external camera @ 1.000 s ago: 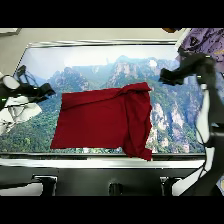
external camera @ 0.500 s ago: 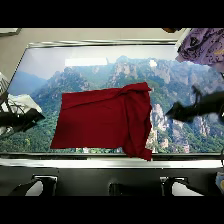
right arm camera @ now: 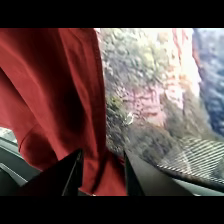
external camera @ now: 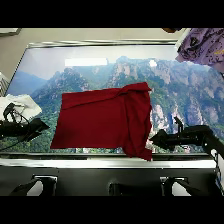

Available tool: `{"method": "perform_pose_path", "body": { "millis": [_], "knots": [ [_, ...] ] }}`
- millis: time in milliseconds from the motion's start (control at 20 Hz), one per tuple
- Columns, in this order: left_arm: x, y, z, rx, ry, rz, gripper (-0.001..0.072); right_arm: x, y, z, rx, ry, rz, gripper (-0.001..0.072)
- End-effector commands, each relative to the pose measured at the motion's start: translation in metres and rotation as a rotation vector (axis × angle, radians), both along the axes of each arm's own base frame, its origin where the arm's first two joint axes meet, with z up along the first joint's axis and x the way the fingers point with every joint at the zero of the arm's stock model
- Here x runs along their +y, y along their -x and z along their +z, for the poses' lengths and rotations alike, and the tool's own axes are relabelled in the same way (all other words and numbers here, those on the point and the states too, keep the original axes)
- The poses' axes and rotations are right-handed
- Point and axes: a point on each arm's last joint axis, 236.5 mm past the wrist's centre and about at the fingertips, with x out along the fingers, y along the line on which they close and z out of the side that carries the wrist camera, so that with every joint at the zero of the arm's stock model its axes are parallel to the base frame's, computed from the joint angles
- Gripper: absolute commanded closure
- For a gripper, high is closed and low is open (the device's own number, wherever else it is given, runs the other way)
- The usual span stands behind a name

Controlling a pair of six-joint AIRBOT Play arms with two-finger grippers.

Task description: Fold the clothes and pants, and hang the long-sleeved shirts on hangers.

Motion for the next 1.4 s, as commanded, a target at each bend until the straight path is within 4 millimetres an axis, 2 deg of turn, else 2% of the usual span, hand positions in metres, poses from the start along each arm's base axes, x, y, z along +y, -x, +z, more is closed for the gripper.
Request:
{"method": "perform_pose_path", "body": {
  "millis": [0, 150, 200, 300, 450, 500, 600, 650, 750, 900, 1100, 1200, 1350],
  "knots": [
    [-0.001, 0.001, 0.0, 0.002, 0.003, 0.0, 0.0161, 0.002, -0.01, -0.003, -0.042, -0.009, -0.053, 0.039],
    [-0.001, 0.001, -0.001, 0.003, 0.003, 0.0, 0.016, 0.002, -0.018, -0.004, -0.051, -0.019, -0.087, 0.0385],
    [-0.002, 0.002, 0.0, 0.005, 0.009, 0.005, 0.016, 0.004, -0.019, -0.004, -0.042, -0.034, -0.092, 0.0345],
    [-0.005, 0.004, 0.0, 0.033, 0.038, 0.054, 0.0159, 0.008, -0.018, -0.007, -0.034, -0.057, -0.084, 0.0334],
    [-0.005, 0.005, -0.001, 0.039, 0.043, 0.067, 0.0157, 0.035, -0.009, -0.016, -0.025, -0.038, 0.019, 0.0334],
    [-0.005, 0.006, -0.001, 0.045, 0.045, 0.067, 0.0157, 0.043, -0.006, -0.02, -0.027, -0.015, 0.054, 0.0351],
    [-0.002, 0.014, -0.002, 0.066, 0.048, 0.047, 0.0156, 0.052, -0.004, -0.02, -0.034, -0.004, 0.083, 0.0638],
    [0.002, 0.019, -0.002, 0.076, 0.046, 0.023, 0.0152, 0.05, -0.006, -0.018, -0.041, 0.002, 0.078, 0.0683],
    [0.014, 0.028, -0.006, 0.082, 0.061, 0.02, 0.0152, 0.045, -0.006, -0.014, -0.055, 0.035, 0.076, 0.0683],
    [0.016, 0.038, -0.02, 0.057, 0.154, 0.031, 0.0152, 0.036, -0.004, -0.005, -0.062, 0.092, 0.065, 0.0683],
    [0.007, 0.065, -0.063, 0.122, 0.228, 0.057, 0.0152, 0.03, -0.008, 0.008, -0.101, 0.128, 0.037, 0.0683],
    [0.0, 0.067, -0.077, 0.124, 0.254, 0.07, 0.0153, 0.03, -0.008, 0.012, -0.102, 0.127, 0.024, 0.0683],
    [-0.004, 0.064, -0.084, 0.121, 0.281, 0.073, 0.0154, 0.032, -0.005, 0.014, -0.094, 0.117, 0.028, 0.0683]
  ]
}}
